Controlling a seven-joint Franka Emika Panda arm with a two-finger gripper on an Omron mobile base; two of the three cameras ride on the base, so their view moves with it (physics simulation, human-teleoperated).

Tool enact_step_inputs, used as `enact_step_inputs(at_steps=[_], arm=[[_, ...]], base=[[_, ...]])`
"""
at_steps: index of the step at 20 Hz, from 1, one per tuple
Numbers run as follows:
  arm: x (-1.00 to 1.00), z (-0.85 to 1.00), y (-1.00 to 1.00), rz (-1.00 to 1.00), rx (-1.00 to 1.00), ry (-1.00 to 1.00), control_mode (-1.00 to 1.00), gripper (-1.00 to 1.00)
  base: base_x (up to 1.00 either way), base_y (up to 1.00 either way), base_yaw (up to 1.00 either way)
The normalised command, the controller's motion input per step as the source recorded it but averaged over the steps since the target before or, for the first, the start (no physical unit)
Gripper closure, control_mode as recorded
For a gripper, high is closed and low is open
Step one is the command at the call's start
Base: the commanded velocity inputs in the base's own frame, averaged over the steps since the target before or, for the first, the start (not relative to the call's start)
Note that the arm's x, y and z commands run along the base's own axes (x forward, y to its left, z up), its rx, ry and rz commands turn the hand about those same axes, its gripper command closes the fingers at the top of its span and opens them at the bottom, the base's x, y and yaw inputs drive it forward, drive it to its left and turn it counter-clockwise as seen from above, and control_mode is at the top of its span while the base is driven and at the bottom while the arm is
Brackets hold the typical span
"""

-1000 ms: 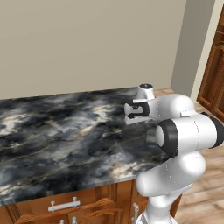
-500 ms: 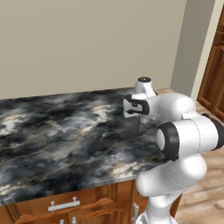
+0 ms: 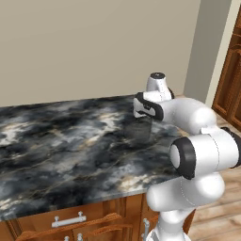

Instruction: Pick the jar and kettle and place them in the sink. Then turn on the water.

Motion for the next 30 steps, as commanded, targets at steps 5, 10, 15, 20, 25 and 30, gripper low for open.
enact_step_inputs(at_steps=[5, 10, 15, 20, 25, 30], arm=[[0.00, 0.50, -0.01, -0.02, 0.00, -0.02, -1.00, 1.00], [-0.05, 0.50, -0.02, -0.01, 0.00, -0.03, -1.00, 1.00], [-0.09, 0.63, 0.00, 0.00, 0.00, -0.02, -1.00, 1.00], [-0.16, 0.58, -0.01, 0.00, 0.00, -0.02, -1.00, 1.00], [-0.15, 0.46, -0.01, 0.00, 0.00, -0.03, -1.00, 1.00], [-0.38, 0.29, -0.14, 0.00, 0.00, 0.00, -1.00, 1.00]], base=[[0.00, 0.00, 0.00], [0.00, 0.00, 0.00], [0.00, 0.00, 0.00], [0.00, 0.00, 0.00], [0.00, 0.00, 0.00], [0.00, 0.00, 0.00]])
